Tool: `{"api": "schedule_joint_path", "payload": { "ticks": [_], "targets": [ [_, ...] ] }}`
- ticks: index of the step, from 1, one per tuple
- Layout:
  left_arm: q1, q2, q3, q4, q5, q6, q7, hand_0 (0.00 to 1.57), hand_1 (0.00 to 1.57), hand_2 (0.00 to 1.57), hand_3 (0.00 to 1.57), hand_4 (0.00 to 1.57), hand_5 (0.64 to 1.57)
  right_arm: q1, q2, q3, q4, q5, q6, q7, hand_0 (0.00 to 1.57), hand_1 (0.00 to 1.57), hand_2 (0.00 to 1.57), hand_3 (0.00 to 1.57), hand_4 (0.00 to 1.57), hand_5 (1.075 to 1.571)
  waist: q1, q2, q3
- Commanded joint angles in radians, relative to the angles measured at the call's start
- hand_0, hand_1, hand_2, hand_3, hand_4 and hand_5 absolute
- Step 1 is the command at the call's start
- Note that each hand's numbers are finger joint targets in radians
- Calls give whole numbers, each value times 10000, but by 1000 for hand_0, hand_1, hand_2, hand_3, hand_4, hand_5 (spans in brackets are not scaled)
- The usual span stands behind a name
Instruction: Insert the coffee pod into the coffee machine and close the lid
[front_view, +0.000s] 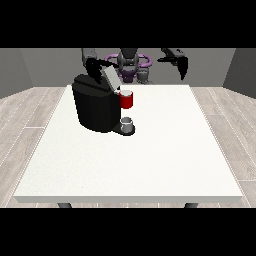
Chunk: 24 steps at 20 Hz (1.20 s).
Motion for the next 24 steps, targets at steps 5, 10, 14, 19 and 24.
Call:
{"api": "schedule_joint_path", "payload": {
  "ticks": [5,10,14,19,24],
  "targets": [
    [143,316,17,198,-95,150,-473,0,0,0,0,0,1571,-539,424,318,367,248,-41,224,0,0,0,0,0,1571,-206,228,39],
    [-257,659,325,101,403,50,63,0,0,0,0,0,1571,-1088,172,63,707,156,209,188,0,0,0,0,0,1571,-61,376,40],
    [-310,554,161,495,77,483,168,0,0,0,0,0,1571,-1350,612,571,515,457,136,753,0,0,0,0,114,1571,-332,130,39],
    [-94,789,153,439,294,32,-195,0,0,0,0,141,1571,-1538,691,945,671,1162,-175,369,0,0,0,0,61,1571,-46,212,39],
    [-27,666,35,206,466,87,49,0,0,0,0,156,1571,-2043,656,811,1015,1428,-379,347,0,0,0,0,124,1571,231,200,40]
  ]
}}
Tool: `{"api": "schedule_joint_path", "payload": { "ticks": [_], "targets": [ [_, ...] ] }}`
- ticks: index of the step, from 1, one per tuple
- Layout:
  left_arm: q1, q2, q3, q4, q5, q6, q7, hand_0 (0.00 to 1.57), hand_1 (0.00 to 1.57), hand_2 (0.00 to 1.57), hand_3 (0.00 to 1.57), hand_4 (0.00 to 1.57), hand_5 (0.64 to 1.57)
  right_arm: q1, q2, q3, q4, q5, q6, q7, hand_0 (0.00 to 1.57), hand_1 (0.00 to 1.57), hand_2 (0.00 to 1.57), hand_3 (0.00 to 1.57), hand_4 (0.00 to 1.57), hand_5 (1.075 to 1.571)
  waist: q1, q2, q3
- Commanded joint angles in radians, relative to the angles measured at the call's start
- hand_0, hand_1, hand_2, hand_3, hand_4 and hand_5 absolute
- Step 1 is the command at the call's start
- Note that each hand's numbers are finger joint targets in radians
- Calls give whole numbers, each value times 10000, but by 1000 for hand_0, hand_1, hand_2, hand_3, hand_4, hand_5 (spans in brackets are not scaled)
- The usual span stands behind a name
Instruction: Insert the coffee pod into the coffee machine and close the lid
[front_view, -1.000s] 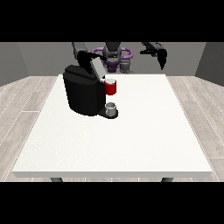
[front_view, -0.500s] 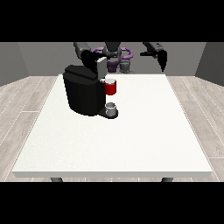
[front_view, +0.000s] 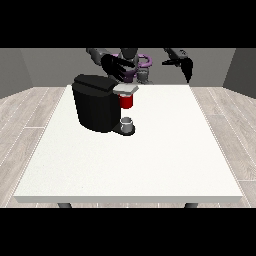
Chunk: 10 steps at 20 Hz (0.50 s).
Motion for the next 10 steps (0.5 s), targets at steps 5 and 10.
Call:
{"api": "schedule_joint_path", "payload": {
  "ticks": [5,10],
  "targets": [
    [-416,103,92,166,311,32,24,0,0,0,0,154,1571,-684,211,-77,305,310,-163,-224,0,0,0,0,73,1571,-20,285,2],
    [369,-282,-359,124,-323,388,-786,0,0,0,0,196,1571,10,778,218,-283,-6,245,-592,0,0,0,0,132,1571,-409,-457,2]
  ]
}}
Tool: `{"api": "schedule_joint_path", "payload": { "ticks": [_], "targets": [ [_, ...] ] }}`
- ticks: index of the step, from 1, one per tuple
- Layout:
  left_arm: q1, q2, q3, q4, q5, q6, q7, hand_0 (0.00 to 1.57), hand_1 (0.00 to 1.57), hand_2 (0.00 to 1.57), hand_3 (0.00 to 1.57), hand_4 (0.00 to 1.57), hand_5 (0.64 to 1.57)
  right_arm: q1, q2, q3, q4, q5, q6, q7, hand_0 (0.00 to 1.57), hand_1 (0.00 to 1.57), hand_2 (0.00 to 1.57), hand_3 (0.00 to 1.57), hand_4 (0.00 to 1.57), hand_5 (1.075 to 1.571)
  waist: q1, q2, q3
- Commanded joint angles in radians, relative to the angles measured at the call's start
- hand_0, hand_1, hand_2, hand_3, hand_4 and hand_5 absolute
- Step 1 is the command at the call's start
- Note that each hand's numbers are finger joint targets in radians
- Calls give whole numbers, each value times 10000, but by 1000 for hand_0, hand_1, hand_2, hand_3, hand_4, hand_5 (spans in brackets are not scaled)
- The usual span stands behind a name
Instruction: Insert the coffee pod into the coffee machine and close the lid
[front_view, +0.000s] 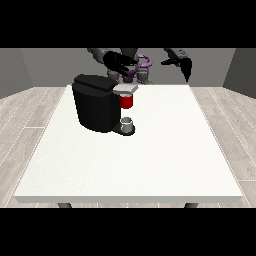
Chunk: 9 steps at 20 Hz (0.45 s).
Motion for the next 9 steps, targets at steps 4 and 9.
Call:
{"api": "schedule_joint_path", "payload": {
  "ticks": [4,9],
  "targets": [
    [191,-344,-55,182,-170,590,-1,0,0,0,0,165,1571,1894,625,1327,-1036,-1064,50,-689,0,0,0,0,275,1571,-576,-1149,2],
    [1048,-238,99,592,-163,382,-758,0,0,0,0,192,1571,3954,636,1684,-1726,-2013,-111,-907,0,0,0,0,157,1571,-1359,-1677,1]
  ]
}}
